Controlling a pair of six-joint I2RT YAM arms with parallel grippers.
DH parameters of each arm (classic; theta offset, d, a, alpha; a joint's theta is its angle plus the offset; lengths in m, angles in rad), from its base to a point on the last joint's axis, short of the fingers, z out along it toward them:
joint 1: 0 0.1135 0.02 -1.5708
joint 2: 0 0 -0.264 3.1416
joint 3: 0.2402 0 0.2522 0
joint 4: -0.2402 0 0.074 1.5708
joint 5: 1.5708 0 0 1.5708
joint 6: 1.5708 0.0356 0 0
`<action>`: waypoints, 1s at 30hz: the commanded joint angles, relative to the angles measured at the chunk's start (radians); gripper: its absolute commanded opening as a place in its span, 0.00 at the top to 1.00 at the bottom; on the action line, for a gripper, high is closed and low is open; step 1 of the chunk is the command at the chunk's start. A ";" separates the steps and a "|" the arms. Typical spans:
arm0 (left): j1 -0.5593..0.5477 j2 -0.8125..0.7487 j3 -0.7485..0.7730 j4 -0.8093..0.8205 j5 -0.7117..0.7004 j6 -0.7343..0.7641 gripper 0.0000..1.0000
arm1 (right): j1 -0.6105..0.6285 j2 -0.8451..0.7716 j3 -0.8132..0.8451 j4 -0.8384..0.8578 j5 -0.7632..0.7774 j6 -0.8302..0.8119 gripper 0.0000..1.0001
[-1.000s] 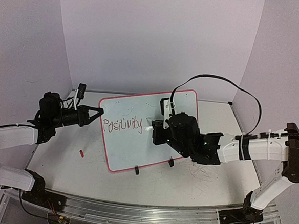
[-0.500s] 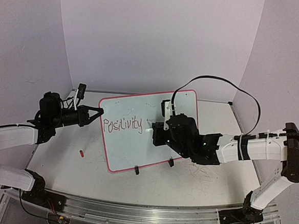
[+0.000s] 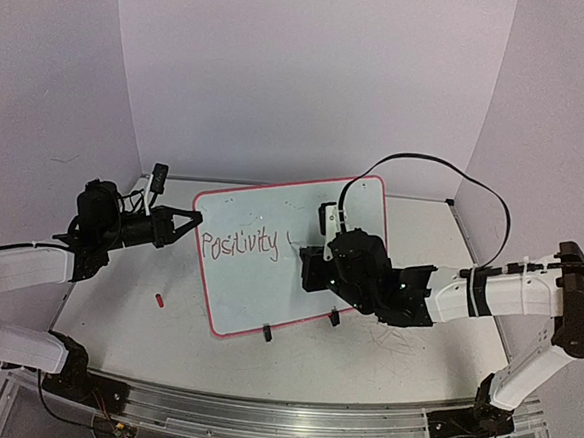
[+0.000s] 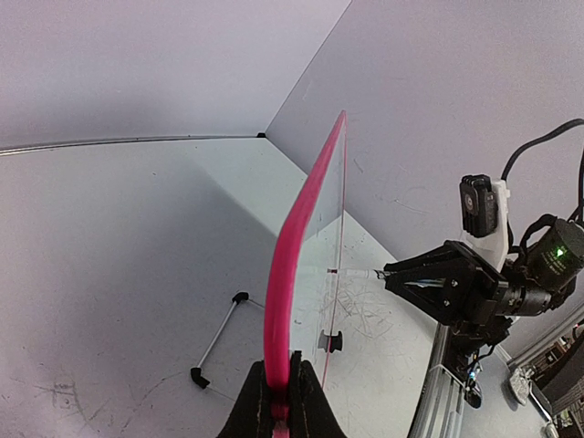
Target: Write a sentence on the whiteboard
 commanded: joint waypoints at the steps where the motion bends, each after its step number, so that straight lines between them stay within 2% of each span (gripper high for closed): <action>1: -0.011 -0.005 0.007 0.011 0.001 0.062 1.00 | -0.014 -0.002 0.044 -0.009 0.044 -0.021 1.00; 15: -0.011 -0.002 0.005 0.011 -0.001 0.065 1.00 | -0.047 0.024 0.081 0.004 0.041 -0.056 1.00; 30: -0.012 -0.004 0.007 0.010 0.001 0.063 1.00 | -0.032 -0.043 -0.037 -0.041 0.015 0.044 1.00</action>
